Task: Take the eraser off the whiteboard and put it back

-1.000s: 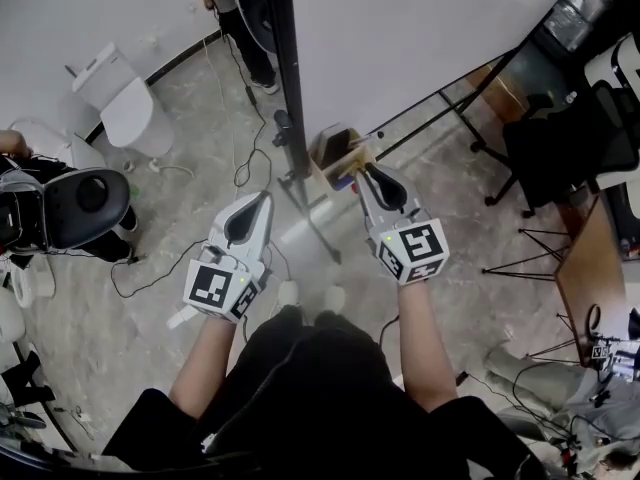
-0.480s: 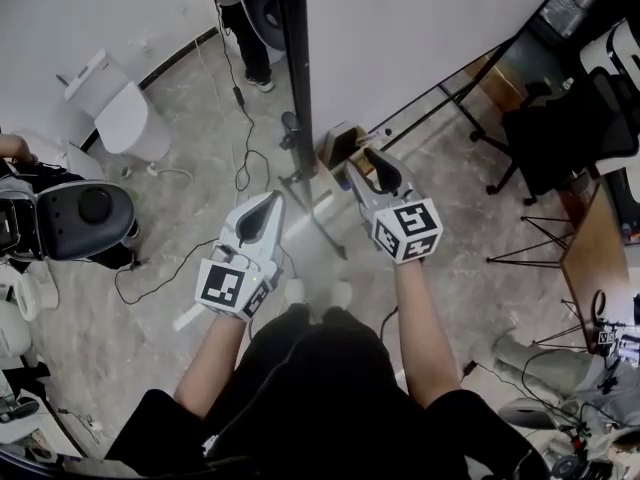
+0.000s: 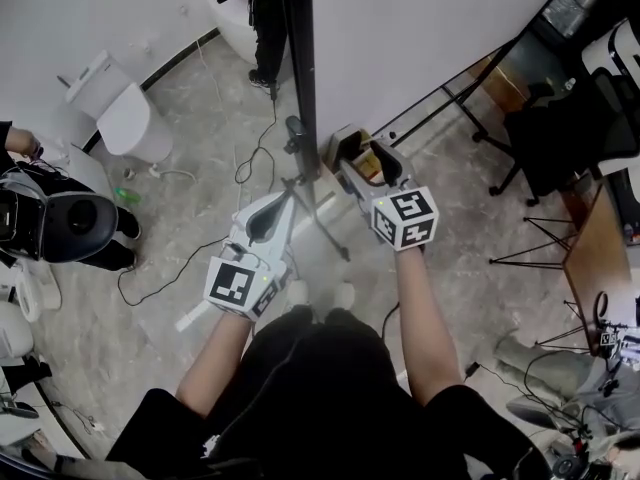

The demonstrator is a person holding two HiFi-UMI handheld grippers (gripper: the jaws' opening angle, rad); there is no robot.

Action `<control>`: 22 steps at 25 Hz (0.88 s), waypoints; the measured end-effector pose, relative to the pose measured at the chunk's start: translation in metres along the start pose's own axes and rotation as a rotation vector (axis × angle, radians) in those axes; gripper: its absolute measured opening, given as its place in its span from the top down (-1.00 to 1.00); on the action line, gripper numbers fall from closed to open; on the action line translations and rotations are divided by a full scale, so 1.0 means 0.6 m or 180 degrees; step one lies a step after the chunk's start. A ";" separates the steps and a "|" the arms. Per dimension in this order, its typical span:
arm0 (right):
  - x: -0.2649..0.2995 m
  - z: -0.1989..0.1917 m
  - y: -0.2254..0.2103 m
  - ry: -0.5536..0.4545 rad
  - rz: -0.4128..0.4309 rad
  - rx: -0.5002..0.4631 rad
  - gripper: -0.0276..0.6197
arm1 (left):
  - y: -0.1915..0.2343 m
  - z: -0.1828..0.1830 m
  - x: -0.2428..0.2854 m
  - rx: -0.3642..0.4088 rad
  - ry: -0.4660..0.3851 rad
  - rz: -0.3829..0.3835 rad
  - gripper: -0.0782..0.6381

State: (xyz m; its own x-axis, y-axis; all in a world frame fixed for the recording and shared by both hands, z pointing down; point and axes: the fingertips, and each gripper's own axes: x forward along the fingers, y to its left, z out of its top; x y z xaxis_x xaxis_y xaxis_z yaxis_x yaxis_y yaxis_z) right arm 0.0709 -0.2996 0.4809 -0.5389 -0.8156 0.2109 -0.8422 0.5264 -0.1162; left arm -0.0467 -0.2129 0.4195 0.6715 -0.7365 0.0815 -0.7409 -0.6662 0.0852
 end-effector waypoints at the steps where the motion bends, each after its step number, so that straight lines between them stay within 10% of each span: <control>1: 0.004 0.000 -0.002 0.0017 0.0005 -0.0003 0.04 | 0.001 0.000 0.001 0.0005 0.0004 0.0001 0.77; 22: 0.074 -0.015 0.003 0.0384 0.0030 0.0009 -0.09 | 0.039 -0.004 0.005 -0.0022 0.0047 0.0044 0.77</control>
State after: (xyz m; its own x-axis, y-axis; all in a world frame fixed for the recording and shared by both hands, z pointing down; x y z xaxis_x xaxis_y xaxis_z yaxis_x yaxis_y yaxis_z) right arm 0.0454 -0.3329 0.4991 -0.5410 -0.7757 0.3250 -0.8373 0.5331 -0.1214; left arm -0.0621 -0.2302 0.4243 0.6614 -0.7437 0.0973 -0.7501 -0.6551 0.0909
